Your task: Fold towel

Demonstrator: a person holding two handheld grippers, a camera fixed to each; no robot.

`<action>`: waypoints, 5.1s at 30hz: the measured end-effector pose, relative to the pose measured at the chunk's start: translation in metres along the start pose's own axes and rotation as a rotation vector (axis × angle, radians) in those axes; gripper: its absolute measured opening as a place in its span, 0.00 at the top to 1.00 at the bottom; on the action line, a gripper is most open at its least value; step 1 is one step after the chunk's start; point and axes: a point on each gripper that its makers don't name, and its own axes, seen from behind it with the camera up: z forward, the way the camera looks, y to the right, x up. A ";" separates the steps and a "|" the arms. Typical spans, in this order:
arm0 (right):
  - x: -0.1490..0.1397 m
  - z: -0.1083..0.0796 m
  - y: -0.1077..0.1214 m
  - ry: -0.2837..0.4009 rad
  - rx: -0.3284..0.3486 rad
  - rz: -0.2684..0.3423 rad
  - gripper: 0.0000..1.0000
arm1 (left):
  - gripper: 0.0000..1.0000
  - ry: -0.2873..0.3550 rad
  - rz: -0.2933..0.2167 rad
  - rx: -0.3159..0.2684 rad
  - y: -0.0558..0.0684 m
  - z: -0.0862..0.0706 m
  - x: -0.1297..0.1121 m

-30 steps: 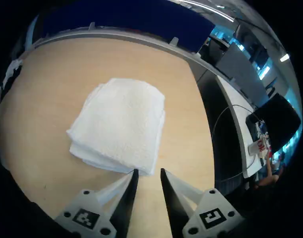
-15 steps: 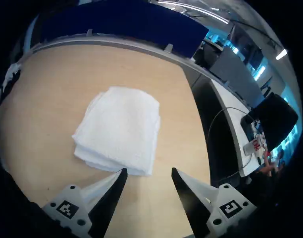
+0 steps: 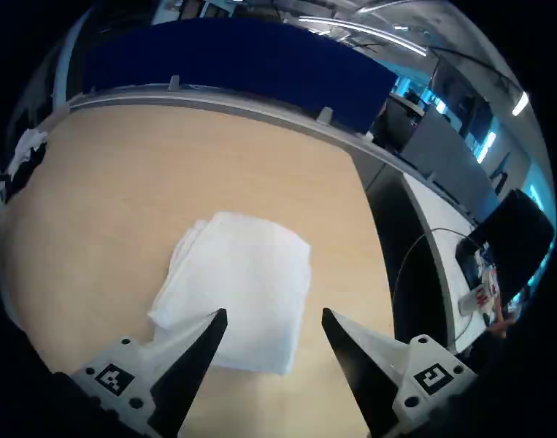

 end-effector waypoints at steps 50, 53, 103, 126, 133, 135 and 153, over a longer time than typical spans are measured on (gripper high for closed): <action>0.051 0.033 -0.022 0.066 0.082 0.041 0.00 | 0.11 0.016 -0.009 0.034 -0.011 -0.001 0.006; 0.054 0.028 -0.022 0.085 0.073 0.056 0.00 | 0.11 0.018 -0.005 0.031 -0.011 0.001 0.008; 0.207 -0.132 -0.117 0.712 0.027 0.284 0.00 | 0.11 0.463 -0.096 0.088 -0.047 -0.032 0.126; 0.241 -0.140 -0.165 0.738 0.024 0.198 0.00 | 0.11 0.587 -0.052 0.134 -0.064 -0.040 0.154; 0.244 -0.136 -0.168 0.731 0.016 0.208 0.00 | 0.11 0.601 0.027 0.181 -0.070 -0.028 0.151; 0.245 -0.134 -0.169 0.730 0.014 0.215 0.00 | 0.11 0.609 0.045 0.194 -0.072 -0.025 0.150; 0.255 -0.111 -0.186 0.721 0.010 0.306 0.00 | 0.11 0.641 0.067 0.246 -0.097 0.020 0.106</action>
